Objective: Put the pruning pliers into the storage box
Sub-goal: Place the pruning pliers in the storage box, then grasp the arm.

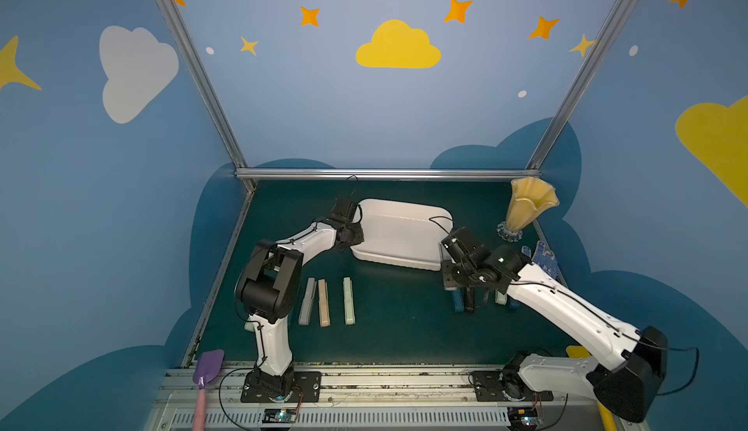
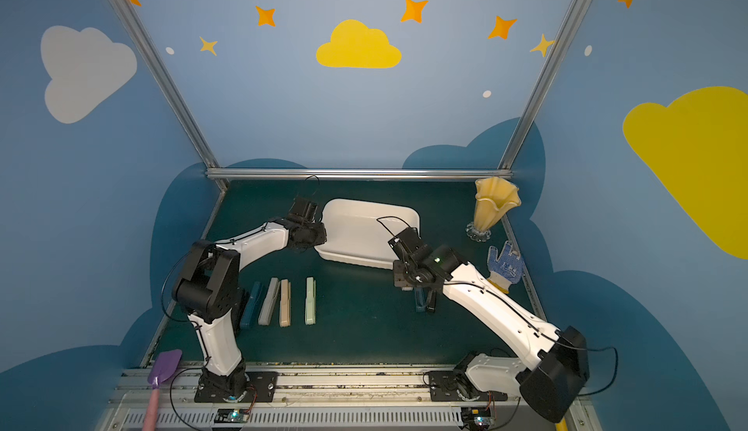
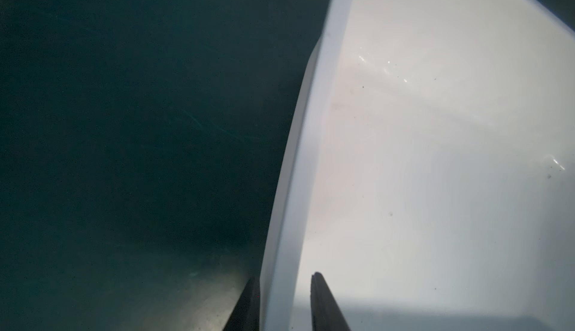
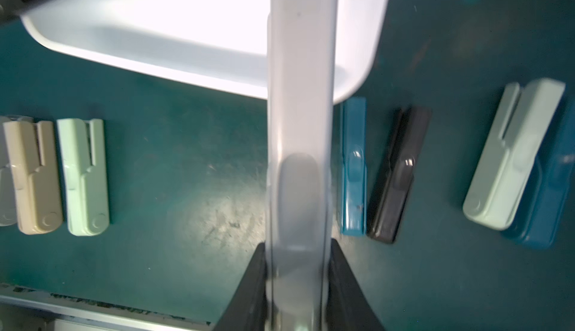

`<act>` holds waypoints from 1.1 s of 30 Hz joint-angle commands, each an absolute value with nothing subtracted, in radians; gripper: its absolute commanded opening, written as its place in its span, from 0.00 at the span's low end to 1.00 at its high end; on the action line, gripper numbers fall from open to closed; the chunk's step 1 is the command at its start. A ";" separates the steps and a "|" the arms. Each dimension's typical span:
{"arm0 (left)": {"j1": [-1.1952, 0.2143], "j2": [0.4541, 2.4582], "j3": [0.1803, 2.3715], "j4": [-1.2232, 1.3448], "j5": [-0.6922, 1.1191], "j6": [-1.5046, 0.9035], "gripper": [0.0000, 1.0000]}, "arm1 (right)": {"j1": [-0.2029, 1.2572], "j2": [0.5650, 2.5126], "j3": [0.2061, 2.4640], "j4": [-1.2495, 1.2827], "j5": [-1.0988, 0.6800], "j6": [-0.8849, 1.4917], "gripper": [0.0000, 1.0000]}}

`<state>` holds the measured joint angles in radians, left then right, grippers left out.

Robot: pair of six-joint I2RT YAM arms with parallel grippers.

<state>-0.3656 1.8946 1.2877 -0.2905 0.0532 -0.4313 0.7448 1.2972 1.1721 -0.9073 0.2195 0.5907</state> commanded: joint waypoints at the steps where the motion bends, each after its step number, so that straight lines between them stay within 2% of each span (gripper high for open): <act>1: -0.381 1.841 1.259 -0.308 0.016 -0.475 0.22 | 0.721 1.413 1.281 -0.885 0.227 0.524 0.24; 7: -0.393 1.801 1.183 -0.302 -0.021 -0.521 0.20 | 0.695 1.652 1.487 -0.827 0.192 0.459 0.26; 17: -0.418 1.734 1.071 -0.261 -0.036 -0.613 0.17 | 0.698 1.979 1.725 -0.734 0.029 0.471 0.25; 33: -0.434 1.719 1.055 -0.241 0.006 -0.633 0.15 | 0.738 2.316 2.052 -0.703 0.001 0.576 0.26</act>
<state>-0.4274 1.7222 1.0595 -0.2466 -0.0093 -0.6216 0.7277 2.2917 2.0022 -0.7269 0.0143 0.5400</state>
